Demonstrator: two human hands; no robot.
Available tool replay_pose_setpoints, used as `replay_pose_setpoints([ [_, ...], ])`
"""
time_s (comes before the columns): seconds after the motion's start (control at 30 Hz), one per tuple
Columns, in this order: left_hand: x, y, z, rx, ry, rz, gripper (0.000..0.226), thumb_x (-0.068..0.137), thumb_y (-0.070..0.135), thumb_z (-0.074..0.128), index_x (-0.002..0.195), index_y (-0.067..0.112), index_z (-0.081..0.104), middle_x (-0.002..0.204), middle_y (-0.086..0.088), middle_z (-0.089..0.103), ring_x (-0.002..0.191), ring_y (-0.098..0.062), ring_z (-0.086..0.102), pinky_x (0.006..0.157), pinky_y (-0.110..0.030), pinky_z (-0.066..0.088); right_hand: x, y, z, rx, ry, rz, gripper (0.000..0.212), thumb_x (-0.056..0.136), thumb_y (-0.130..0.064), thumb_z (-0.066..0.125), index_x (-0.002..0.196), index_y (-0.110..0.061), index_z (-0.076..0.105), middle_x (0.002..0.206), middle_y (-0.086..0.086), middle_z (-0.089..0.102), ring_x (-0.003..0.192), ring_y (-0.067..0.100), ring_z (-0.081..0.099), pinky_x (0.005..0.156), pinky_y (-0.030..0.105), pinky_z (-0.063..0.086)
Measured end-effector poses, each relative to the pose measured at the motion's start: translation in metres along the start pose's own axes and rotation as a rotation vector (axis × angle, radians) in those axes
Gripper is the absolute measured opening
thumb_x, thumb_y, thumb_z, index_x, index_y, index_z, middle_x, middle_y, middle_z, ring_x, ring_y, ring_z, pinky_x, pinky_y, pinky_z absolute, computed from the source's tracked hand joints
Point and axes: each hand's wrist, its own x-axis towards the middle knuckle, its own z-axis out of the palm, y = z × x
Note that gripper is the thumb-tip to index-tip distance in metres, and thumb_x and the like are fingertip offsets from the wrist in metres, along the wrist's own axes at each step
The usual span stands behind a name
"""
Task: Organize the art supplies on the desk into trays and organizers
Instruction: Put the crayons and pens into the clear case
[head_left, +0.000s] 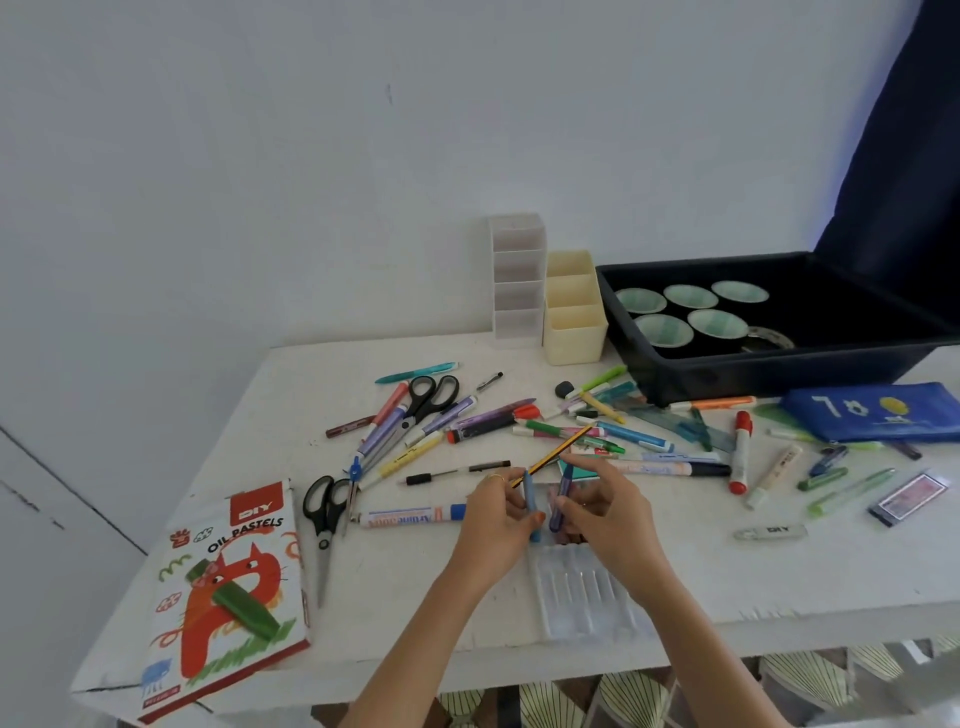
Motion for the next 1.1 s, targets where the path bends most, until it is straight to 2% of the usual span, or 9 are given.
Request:
replay_pose_setpoints([
  [0.27, 0.005, -0.006, 0.014, 0.14, -0.019, 0.011, 0.043, 0.085, 0.009, 0.064, 0.125, 0.018, 0.049, 0.101, 0.0, 0.042, 0.071, -0.003, 0.045, 0.064, -0.01, 0.042, 0.006, 0.014, -0.004, -0.203, -0.077, -0.082, 0.044, 0.08, -0.006, 0.071, 0.117, -0.027, 0.06, 0.079, -0.002, 0.065, 0.071, 0.006, 0.064, 0.061, 0.013, 0.052],
  [0.37, 0.0, -0.011, 0.016, 0.137, -0.028, 0.015, 0.032, 0.092, 0.01, 0.055, 0.123, 0.015, 0.051, 0.108, -0.001, 0.043, 0.089, -0.011, 0.052, 0.077, -0.01, 0.04, 0.007, 0.016, -0.004, -0.271, -0.128, -0.127, 0.045, 0.08, -0.008, 0.071, 0.119, -0.025, 0.059, 0.081, -0.003, 0.063, 0.074, 0.006, 0.062, 0.065, 0.012, 0.051],
  [0.47, -0.007, -0.017, 0.016, 0.108, -0.02, 0.036, 0.028, 0.095, 0.007, 0.047, 0.122, 0.014, 0.053, 0.105, 0.002, 0.042, 0.097, -0.011, 0.054, 0.075, -0.003, 0.039, 0.011, 0.014, 0.0, -0.373, -0.161, -0.158, 0.048, 0.082, -0.01, 0.069, 0.124, -0.027, 0.053, 0.079, -0.007, 0.059, 0.071, 0.004, 0.058, 0.064, 0.011, 0.05],
  [0.6, -0.002, -0.017, 0.013, 0.104, -0.033, -0.01, 0.04, 0.093, 0.01, 0.052, 0.131, 0.02, 0.048, 0.101, -0.003, 0.049, 0.074, -0.004, 0.049, 0.063, -0.007, 0.044, 0.016, 0.018, 0.007, -0.575, -0.186, -0.209, 0.052, 0.083, -0.019, 0.068, 0.132, -0.021, 0.052, 0.088, -0.002, 0.056, 0.087, 0.017, 0.057, 0.084, 0.035, 0.051],
  [0.7, -0.001, -0.016, 0.012, 0.087, -0.039, -0.033, 0.039, 0.093, 0.01, 0.053, 0.129, 0.022, 0.049, 0.091, 0.001, 0.051, 0.071, -0.003, 0.051, 0.061, -0.008, 0.046, 0.02, 0.021, 0.01, -0.681, -0.206, -0.195, 0.05, 0.086, -0.022, 0.065, 0.134, -0.023, 0.049, 0.095, 0.0, 0.053, 0.093, 0.02, 0.053, 0.089, 0.038, 0.047],
  [0.83, -0.001, -0.017, 0.011, 0.002, -0.046, -0.068, 0.036, 0.092, 0.007, 0.053, 0.126, 0.019, 0.052, 0.081, 0.002, 0.051, 0.066, -0.006, 0.052, 0.067, -0.019, 0.05, 0.02, 0.03, 0.012, -0.829, -0.19, -0.362, 0.025, 0.089, -0.011, 0.061, 0.113, -0.013, 0.064, 0.095, 0.004, 0.053, 0.09, 0.018, 0.051, 0.082, 0.029, 0.044],
  [0.9, -0.001, -0.018, 0.01, -0.02, -0.05, -0.078, 0.036, 0.092, 0.005, 0.053, 0.125, 0.019, 0.053, 0.08, 0.002, 0.05, 0.065, -0.006, 0.052, 0.065, -0.017, 0.05, 0.014, 0.03, 0.013, -0.866, -0.137, -0.388, 0.003, 0.087, -0.004, 0.058, 0.088, -0.006, 0.059, 0.086, 0.01, 0.053, 0.079, 0.019, 0.05, 0.074, 0.034, 0.042],
  [0.93, 0.0, -0.018, 0.01, -0.032, -0.052, -0.081, 0.036, 0.091, 0.005, 0.054, 0.125, 0.018, 0.054, 0.08, 0.002, 0.05, 0.066, -0.006, 0.052, 0.064, -0.017, 0.05, 0.014, 0.03, 0.015, -0.829, -0.097, -0.372, 0.008, 0.085, -0.001, 0.057, 0.082, -0.006, 0.053, 0.084, 0.013, 0.051, 0.076, 0.022, 0.05, 0.073, 0.038, 0.043],
  [1.1, 0.001, -0.017, 0.011, -0.039, -0.053, -0.102, 0.036, 0.091, 0.005, 0.054, 0.125, 0.019, 0.053, 0.081, 0.002, 0.051, 0.07, -0.007, 0.055, 0.061, -0.013, 0.051, 0.015, 0.031, 0.014, -0.877, -0.207, -0.436, 0.018, 0.085, 0.002, 0.056, 0.096, -0.007, 0.067, 0.109, 0.019, 0.053, 0.104, 0.035, 0.048, 0.09, 0.044, 0.041],
])
